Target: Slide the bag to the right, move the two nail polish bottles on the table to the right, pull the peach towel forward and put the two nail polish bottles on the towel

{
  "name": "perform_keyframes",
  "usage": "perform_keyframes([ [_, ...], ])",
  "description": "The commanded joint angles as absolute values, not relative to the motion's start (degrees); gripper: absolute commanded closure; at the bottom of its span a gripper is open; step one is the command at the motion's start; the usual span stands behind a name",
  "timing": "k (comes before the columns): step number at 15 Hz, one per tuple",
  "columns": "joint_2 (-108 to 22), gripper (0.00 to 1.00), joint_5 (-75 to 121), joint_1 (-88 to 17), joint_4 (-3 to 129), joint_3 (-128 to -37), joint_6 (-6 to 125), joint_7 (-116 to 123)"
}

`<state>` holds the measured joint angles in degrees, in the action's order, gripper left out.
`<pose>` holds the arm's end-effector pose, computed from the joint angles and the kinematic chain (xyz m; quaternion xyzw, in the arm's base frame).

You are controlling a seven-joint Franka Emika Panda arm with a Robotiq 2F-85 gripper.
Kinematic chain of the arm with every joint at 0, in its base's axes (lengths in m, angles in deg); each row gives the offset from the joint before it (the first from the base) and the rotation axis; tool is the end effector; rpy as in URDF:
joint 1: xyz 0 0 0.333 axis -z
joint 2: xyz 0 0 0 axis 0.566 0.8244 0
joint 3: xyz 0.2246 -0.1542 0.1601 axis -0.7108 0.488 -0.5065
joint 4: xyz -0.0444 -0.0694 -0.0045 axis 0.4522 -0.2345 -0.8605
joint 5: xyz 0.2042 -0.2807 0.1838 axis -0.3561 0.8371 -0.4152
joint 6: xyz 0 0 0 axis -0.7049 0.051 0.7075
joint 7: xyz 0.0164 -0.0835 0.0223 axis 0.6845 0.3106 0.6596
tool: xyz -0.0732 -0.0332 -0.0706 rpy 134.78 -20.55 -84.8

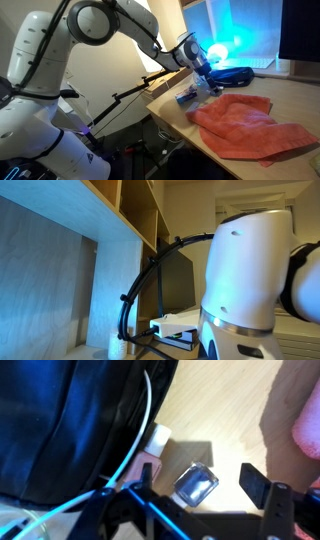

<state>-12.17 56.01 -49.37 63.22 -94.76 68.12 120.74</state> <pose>0.6402 0.2656 0.1480 0.1612 0.9758 -0.0723 0.1288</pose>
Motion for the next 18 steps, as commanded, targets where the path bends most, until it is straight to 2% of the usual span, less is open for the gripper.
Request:
perform_keyframes([
  [1,-14.2,0.0,54.9,-49.3,65.7,-96.0,67.3,121.4],
  [18,-13.2,0.0,52.0,-47.6,66.8,-95.2,68.2,119.6],
])
